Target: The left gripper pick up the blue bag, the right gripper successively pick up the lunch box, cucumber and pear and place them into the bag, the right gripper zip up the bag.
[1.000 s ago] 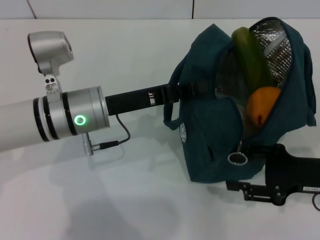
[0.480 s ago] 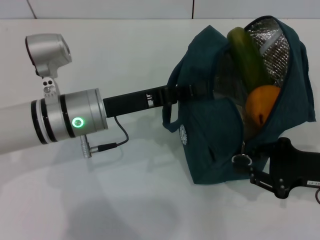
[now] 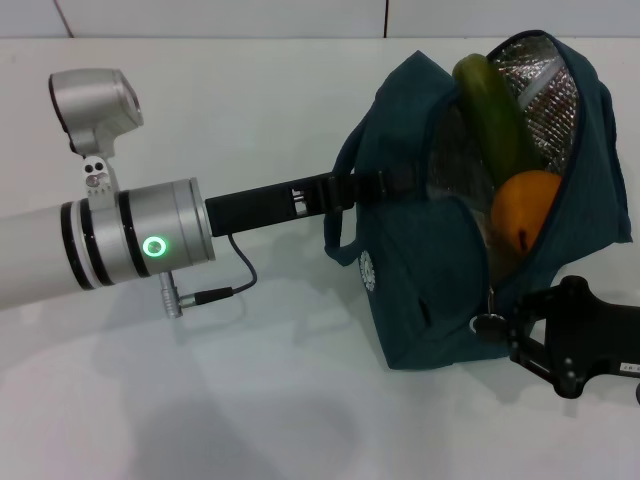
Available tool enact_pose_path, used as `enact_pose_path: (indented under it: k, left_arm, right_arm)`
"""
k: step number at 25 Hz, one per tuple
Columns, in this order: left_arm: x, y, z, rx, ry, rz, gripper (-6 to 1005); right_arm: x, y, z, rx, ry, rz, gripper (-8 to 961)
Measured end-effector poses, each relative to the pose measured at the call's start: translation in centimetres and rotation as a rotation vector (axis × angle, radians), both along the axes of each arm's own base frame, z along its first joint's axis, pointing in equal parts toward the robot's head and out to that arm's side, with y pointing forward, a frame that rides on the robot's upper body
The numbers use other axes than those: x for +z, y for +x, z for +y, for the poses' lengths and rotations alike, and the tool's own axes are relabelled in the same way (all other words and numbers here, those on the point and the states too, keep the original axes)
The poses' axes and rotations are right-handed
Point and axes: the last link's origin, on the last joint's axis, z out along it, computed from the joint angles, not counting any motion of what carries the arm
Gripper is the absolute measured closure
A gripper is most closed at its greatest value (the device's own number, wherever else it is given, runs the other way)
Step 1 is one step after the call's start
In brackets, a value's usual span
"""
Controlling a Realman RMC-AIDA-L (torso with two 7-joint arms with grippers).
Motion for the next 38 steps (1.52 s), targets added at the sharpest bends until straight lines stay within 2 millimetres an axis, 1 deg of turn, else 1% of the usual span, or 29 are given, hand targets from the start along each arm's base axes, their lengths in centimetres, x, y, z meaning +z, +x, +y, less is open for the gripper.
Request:
enact_pose_path:
  k: [7,12,18,25,38]
  left_arm:
    - [-0.02,-0.04,-0.04,0.001,-0.001,0.001,939]
    - [-0.02,-0.05,-0.04,0.001,-0.001,0.001,939]
    - [0.02,-0.06,-0.01,0.003,0.001,0.0,939]
    - [0.03,-0.06,0.0,0.002,0.003,0.0,939]
    - [0.02,-0.06,0.0,0.002,0.003,0.0,938]
  right_arm:
    - [0.18,0.1,-0.05,-0.001,-0.001,0.0,891]
    - [0.49,0.22,0.09,-0.01,0.013,0.005,840]
    - [0.69,0.54,-0.06,-0.017,0.015,0.0,801]
    - [0.76,0.68,-0.22,-0.022,0.019,0.001,806]
    - [0.85,0.62,-0.16,-0.015,0.039,0.003,880]
